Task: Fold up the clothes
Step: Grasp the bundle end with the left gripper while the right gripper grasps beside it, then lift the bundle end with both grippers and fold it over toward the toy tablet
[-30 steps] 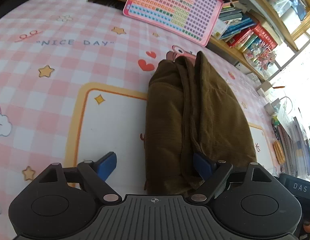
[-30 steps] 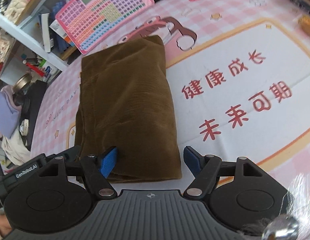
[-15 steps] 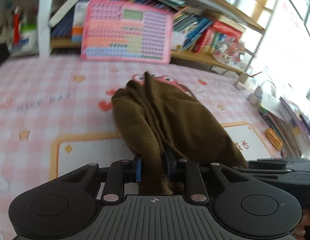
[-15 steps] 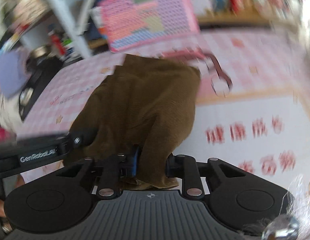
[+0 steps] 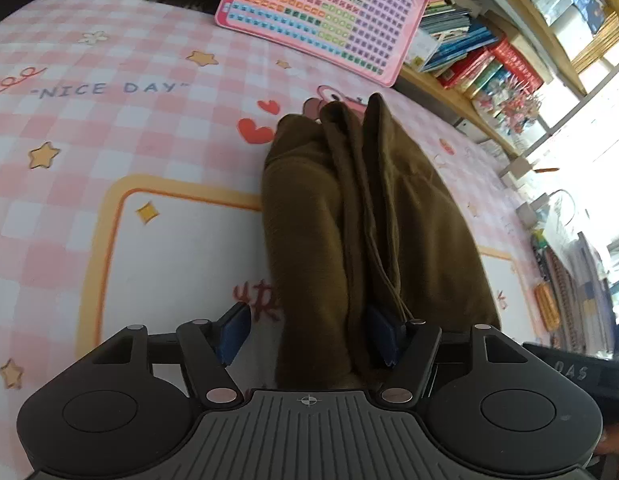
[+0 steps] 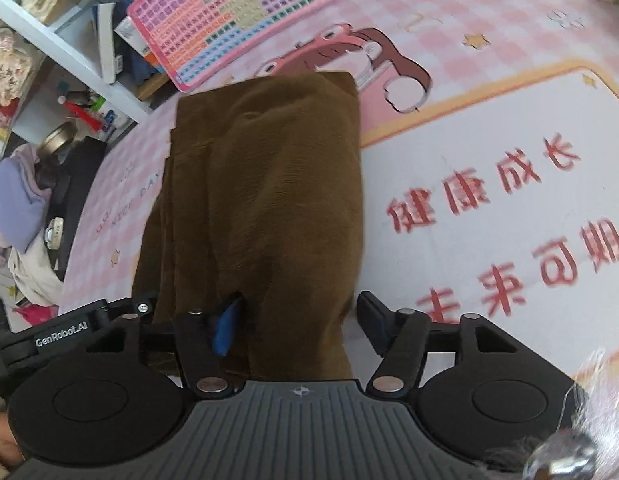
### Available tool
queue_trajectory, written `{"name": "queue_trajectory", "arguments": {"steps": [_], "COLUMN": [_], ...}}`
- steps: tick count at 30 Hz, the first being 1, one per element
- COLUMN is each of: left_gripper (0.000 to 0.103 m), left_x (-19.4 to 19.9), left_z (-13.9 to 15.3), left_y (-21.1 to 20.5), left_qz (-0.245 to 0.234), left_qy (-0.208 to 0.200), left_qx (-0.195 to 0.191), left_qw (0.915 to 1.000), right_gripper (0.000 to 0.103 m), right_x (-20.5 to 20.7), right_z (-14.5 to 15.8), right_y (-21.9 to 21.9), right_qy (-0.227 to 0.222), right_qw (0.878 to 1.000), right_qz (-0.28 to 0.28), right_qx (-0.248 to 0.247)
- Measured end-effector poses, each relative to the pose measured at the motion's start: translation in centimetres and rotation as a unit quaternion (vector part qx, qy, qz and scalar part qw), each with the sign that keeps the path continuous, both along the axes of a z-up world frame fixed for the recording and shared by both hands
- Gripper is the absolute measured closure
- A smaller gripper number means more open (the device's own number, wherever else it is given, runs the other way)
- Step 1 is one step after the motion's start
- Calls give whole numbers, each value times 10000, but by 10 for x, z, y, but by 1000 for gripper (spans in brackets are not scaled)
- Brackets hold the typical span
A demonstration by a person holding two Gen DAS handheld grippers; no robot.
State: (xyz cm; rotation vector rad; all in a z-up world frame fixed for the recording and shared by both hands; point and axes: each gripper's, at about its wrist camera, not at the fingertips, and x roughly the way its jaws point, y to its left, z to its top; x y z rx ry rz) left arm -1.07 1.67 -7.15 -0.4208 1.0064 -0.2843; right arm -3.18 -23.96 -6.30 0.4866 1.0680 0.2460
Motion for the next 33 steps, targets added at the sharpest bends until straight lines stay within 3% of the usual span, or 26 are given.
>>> {"name": "queue_trajectory", "arguments": {"steps": [2,4,7,10,12,14,19,21,23,24,25,28,33], "left_gripper": [42,67,80,81,80,75,51,51,54,57,68,79,81], "left_x": [3,0,-5,-10,-10,-6,5,8,9,9,8,4,-3], "left_z": [0,6,15,24,22,16,1,-1,-2,-2,-1,6,26], "left_y": [-5,-14,-27,-39,-41,-34,-8,-6,-10,-13,-18,-27,-27], "left_qz": [-70,-209,-417,-628,-693,-589,-210,-171,-202,-235,-280,-394,-449], "left_qy": [-34,-194,-433,-672,-613,-369,160,153,96,57,12,-196,-626], "left_qx": [-40,152,441,732,796,611,-79,-188,-188,-140,-25,185,167], "left_qw": [10000,9995,9972,9931,9925,9957,9996,9996,9996,9996,9996,9989,9969], "right_gripper": [43,55,68,73,73,70,51,50,54,63,65,72,76], "right_x": [2,4,-1,-10,-14,-11,-4,-2,-1,0,0,-2,-7], "right_z": [1,1,8,17,19,13,3,0,-1,-1,0,5,22], "right_y": [6,13,26,39,43,37,14,6,6,8,12,20,26], "right_qy": [-44,-90,-415,-855,-989,-805,-335,-175,-163,-147,-172,-357,-748], "right_qw": [9999,9996,9960,9864,9822,9858,9967,9989,9992,9991,9988,9967,9934], "right_qz": [105,204,525,910,1024,930,528,364,351,392,407,601,710], "right_qx": [-83,-193,-595,-1064,-1229,-1147,-515,-227,-127,-120,-189,-417,-502]}}
